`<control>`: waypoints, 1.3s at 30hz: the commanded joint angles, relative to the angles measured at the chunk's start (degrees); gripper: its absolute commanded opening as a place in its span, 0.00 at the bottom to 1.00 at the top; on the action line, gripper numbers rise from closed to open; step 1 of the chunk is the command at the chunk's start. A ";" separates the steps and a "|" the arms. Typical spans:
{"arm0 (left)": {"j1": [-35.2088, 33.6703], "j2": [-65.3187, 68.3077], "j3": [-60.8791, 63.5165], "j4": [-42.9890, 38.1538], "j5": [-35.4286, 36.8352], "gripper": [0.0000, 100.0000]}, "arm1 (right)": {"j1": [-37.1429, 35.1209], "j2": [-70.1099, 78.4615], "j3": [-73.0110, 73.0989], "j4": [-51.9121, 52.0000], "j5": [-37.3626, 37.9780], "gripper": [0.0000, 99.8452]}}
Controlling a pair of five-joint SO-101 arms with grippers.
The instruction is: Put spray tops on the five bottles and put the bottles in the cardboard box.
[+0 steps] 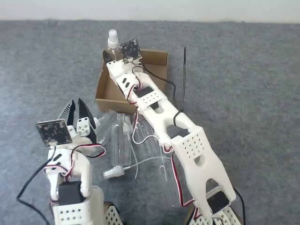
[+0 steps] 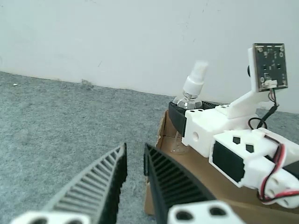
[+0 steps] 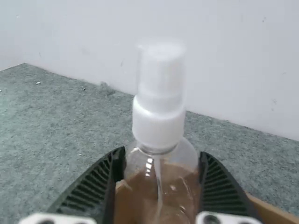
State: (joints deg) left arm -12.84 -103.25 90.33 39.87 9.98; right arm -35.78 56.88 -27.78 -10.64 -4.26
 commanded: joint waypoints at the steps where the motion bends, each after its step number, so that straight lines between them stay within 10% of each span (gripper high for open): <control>1: -0.44 -1.23 -1.63 -1.76 -0.53 0.06 | -0.31 -0.57 -2.81 1.01 0.53 0.32; 39: -0.44 -1.23 -1.63 -1.93 -0.53 0.06 | 1.10 -5.85 -2.73 16.84 0.53 0.32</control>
State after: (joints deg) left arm -12.84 -103.25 90.33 39.78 9.98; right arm -35.52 57.05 -28.04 5.80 -4.18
